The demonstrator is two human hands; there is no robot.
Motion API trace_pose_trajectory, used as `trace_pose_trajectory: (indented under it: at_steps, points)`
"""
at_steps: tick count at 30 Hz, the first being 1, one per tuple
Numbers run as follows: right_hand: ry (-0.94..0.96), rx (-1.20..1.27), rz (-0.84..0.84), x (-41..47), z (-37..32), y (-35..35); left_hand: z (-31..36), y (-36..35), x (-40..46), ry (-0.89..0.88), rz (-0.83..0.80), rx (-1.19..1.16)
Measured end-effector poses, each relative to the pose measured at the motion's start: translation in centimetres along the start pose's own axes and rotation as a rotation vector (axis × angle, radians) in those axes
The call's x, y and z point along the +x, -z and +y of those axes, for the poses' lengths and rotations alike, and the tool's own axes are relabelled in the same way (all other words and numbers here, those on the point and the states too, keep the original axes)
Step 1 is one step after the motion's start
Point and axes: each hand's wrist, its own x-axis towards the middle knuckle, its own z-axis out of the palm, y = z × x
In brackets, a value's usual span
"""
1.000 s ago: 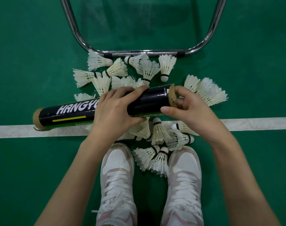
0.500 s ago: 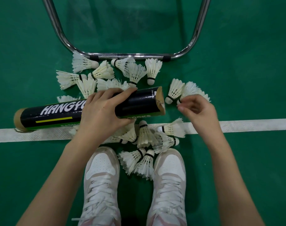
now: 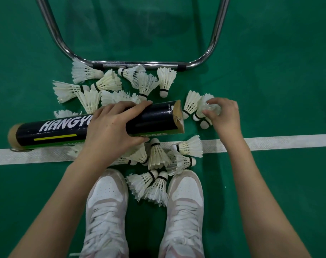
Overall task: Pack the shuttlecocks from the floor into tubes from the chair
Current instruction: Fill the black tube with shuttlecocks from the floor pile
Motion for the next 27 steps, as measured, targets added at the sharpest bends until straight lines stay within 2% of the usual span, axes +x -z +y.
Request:
trace_pose_trajectory:
  at_steps: [10,17,24,27]
  points:
    - [0.016,-0.047,0.028,-0.6,-0.4,-0.5,-0.2,-0.1,0.0,-0.008,-0.006,0.0]
    - [-0.021,0.279,0.15,-2.3,-3.0,1.7,-0.1,0.0,-0.1,0.005,-0.01,-0.001]
    - [0.05,0.45,0.14,-6.2,-5.9,3.2,0.0,0.1,-0.2,0.015,-0.005,-0.012]
    - [0.029,0.499,0.185,-7.8,-6.7,3.1,-0.1,0.2,-0.2,0.017,-0.002,-0.012]
